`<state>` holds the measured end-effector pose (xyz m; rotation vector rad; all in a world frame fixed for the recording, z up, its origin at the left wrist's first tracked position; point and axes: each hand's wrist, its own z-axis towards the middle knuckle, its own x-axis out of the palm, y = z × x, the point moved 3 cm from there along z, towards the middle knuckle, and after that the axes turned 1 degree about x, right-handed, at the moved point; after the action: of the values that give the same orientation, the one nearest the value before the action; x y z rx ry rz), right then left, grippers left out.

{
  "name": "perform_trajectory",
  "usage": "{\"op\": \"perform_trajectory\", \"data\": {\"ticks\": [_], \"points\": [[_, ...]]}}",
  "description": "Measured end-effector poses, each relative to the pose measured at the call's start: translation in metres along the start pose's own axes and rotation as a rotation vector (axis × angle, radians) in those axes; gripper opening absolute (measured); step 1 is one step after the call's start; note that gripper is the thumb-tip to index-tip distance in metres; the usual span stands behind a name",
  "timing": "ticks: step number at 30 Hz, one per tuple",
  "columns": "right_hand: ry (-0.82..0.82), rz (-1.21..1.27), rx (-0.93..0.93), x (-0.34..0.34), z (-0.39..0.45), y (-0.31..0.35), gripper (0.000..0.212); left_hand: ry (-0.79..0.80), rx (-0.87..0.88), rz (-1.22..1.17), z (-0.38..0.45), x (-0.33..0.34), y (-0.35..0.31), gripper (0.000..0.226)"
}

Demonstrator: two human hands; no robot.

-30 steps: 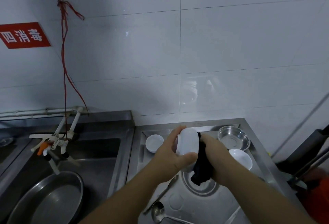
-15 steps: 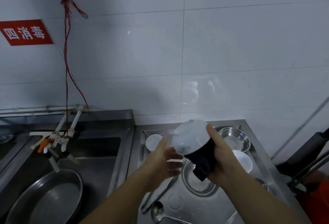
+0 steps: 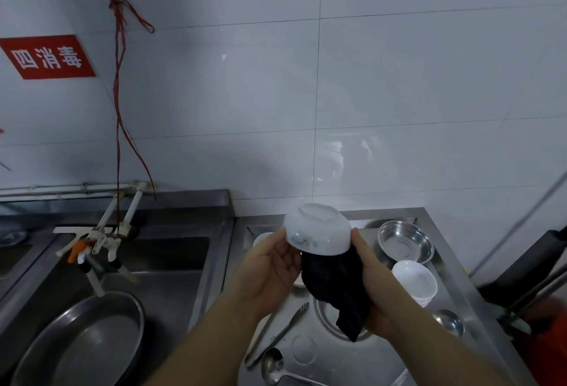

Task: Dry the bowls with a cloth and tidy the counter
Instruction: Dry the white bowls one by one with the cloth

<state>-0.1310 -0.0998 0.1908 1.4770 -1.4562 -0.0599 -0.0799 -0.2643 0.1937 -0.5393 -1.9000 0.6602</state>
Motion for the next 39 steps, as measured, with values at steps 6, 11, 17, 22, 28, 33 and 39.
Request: {"op": "perform_trajectory", "data": {"ticks": [6, 11, 17, 22, 28, 33, 39], "points": [[-0.109, -0.080, 0.025, -0.010, 0.005, 0.001, 0.057, -0.042, 0.065, -0.011, 0.005, 0.006, -0.019, 0.036], [-0.094, 0.007, -0.359, 0.000, 0.000, 0.037, 0.040, -0.130, 0.122, 0.215, 0.001, 0.003, -0.021, 0.024], [0.067, -0.791, -0.968, 0.034, -0.020, 0.038, 0.018, 0.156, 0.091, 0.444, -0.014, 0.024, -0.006, 0.024], [0.015, -1.105, -1.018, 0.038, -0.019, 0.034, 0.019, 0.253, 0.110, 0.596, -0.025, 0.027, -0.007, 0.030], [0.045, -0.710, -0.653, 0.041, -0.011, 0.056, 0.038, 0.306, 0.167, 0.684, -0.032, 0.027, -0.016, 0.028], [-0.063, -0.236, -0.290, 0.031, -0.003, 0.059, 0.051, 0.307, 0.207, 0.683, -0.035, 0.031, -0.017, 0.030], [-0.012, 0.085, -0.118, 0.021, 0.003, 0.034, 0.060, 0.292, 0.193, 0.508, -0.036, 0.036, -0.014, 0.033]]}}
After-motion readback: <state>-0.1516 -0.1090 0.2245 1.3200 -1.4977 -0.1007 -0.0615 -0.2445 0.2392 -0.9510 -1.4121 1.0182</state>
